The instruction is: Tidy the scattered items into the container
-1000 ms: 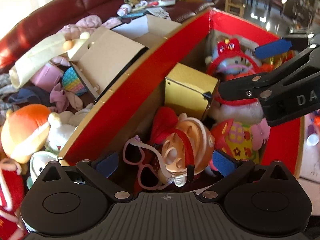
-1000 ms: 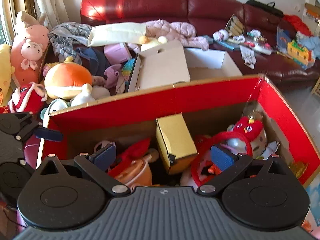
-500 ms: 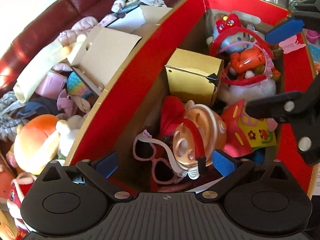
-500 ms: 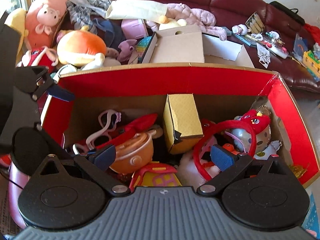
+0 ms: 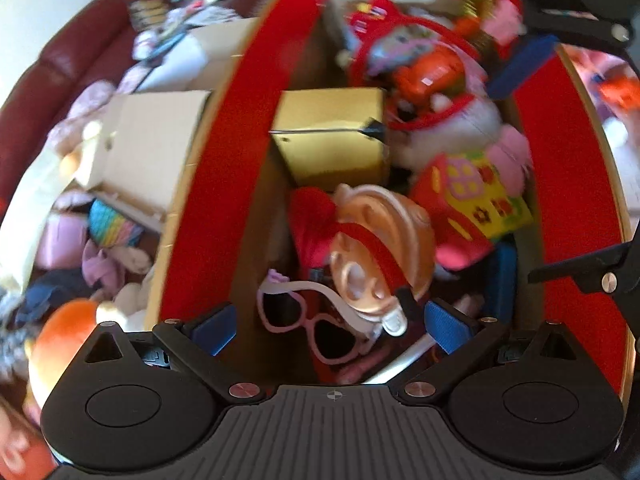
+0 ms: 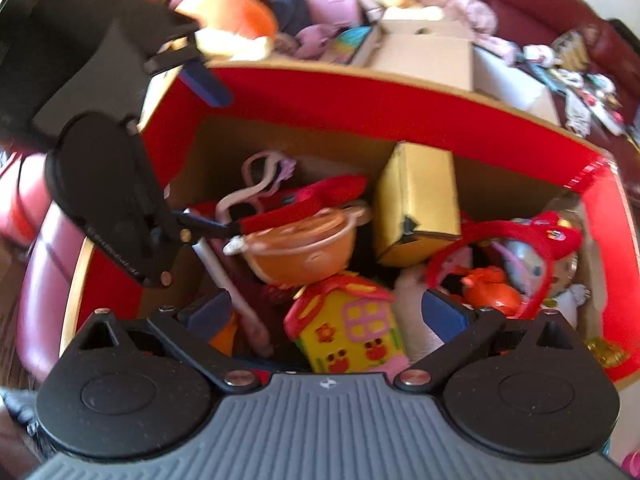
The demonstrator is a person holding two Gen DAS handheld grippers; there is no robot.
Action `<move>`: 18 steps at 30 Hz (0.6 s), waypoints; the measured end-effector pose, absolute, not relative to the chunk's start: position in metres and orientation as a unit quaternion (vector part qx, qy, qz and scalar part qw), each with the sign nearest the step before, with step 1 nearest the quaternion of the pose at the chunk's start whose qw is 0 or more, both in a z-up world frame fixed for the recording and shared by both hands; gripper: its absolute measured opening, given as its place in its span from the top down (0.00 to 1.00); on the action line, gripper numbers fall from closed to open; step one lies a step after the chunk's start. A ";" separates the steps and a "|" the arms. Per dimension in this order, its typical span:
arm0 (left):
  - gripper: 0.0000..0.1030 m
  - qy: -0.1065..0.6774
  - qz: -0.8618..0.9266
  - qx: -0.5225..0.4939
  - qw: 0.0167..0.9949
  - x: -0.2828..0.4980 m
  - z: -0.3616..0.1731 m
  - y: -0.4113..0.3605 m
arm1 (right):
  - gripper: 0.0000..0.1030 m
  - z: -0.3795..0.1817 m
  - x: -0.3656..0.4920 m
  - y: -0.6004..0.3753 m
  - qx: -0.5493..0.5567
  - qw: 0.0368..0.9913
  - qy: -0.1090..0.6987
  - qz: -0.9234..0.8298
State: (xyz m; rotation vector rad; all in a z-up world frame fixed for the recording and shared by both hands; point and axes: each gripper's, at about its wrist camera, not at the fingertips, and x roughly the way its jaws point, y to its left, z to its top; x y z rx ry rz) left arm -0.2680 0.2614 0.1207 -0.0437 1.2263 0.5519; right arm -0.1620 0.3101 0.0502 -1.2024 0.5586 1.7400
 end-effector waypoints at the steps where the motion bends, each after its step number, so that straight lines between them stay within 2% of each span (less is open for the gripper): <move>1: 0.00 0.572 0.247 -0.011 0.782 -0.267 0.118 0.260 | 0.02 0.047 -0.166 0.309 -0.495 0.452 0.224 0.707; 5: 0.00 0.586 0.222 0.026 0.779 -0.262 0.107 0.256 | 0.02 0.036 -0.178 0.306 -0.519 0.430 0.215 0.707; 18: 0.01 0.601 0.195 0.055 0.773 -0.263 0.087 0.255 | 0.02 0.015 -0.188 0.310 -0.553 0.414 0.207 0.693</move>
